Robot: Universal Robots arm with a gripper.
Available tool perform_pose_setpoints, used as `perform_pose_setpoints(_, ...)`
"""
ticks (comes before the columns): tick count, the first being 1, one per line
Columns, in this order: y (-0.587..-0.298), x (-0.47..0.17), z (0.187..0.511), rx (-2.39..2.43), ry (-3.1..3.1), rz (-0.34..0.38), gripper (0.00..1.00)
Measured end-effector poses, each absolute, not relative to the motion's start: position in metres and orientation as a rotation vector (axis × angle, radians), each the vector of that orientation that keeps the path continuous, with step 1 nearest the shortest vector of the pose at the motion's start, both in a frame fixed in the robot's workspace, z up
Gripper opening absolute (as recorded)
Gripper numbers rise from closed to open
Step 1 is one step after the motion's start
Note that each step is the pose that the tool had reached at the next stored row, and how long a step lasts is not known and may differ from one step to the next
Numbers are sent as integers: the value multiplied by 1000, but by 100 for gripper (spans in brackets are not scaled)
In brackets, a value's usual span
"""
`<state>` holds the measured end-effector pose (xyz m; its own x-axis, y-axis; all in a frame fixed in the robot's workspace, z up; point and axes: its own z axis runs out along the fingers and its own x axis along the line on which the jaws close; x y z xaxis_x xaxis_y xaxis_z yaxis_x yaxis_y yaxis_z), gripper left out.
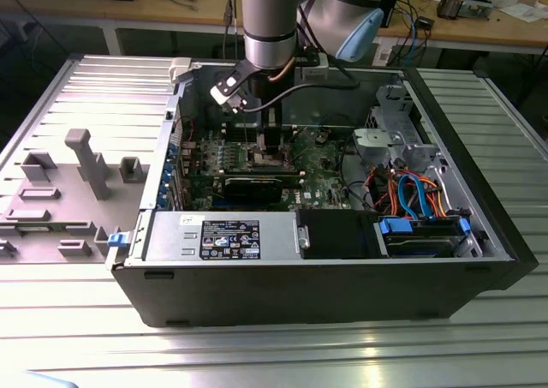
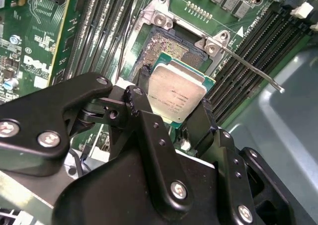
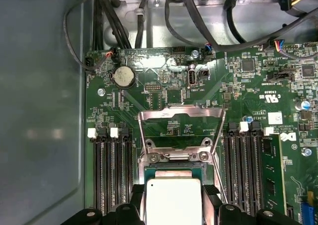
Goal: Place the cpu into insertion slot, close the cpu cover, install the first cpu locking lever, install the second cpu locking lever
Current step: 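Place the cpu into insertion slot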
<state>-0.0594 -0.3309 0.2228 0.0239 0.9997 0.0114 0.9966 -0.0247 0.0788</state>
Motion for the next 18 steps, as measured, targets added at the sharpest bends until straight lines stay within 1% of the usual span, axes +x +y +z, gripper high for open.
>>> perform_pose_setpoints(18,-338,-64,204,2184,2187,95,55)
